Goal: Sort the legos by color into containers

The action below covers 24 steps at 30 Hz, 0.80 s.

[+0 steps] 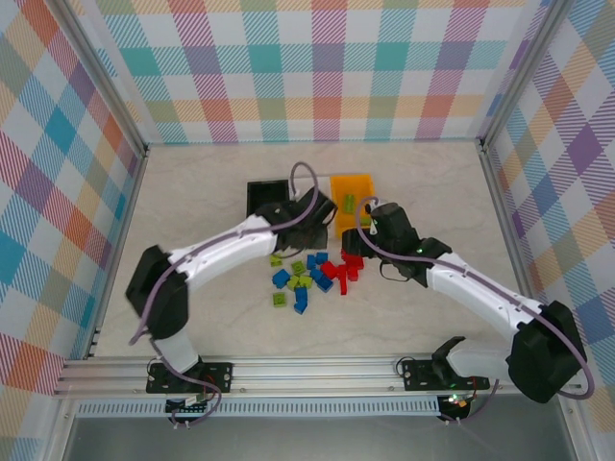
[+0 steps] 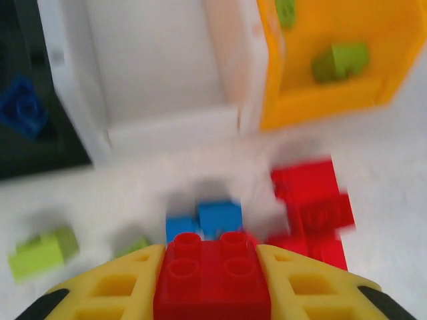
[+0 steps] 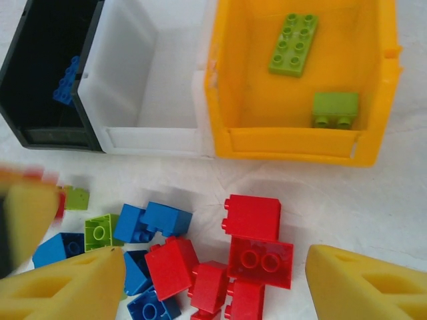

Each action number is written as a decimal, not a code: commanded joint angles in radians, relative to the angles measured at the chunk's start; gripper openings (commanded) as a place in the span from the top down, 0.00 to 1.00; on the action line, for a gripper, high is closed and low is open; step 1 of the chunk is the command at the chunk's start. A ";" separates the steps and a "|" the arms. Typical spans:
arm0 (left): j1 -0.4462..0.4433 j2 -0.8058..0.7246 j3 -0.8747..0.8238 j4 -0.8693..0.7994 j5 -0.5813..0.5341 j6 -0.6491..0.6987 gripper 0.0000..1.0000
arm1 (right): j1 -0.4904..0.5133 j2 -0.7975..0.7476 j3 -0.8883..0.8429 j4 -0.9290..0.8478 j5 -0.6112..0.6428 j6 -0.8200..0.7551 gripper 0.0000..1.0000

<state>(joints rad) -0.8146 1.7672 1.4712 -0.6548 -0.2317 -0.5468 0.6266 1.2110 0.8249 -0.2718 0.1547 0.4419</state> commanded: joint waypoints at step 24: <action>0.122 0.395 0.540 -0.121 -0.082 0.075 0.11 | -0.008 -0.135 -0.064 -0.019 0.007 0.030 0.22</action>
<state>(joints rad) -0.6807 2.2673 2.0338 -0.7807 -0.3305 -0.4751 0.6266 1.0981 0.7639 -0.2924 0.1646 0.4606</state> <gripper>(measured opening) 0.874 0.773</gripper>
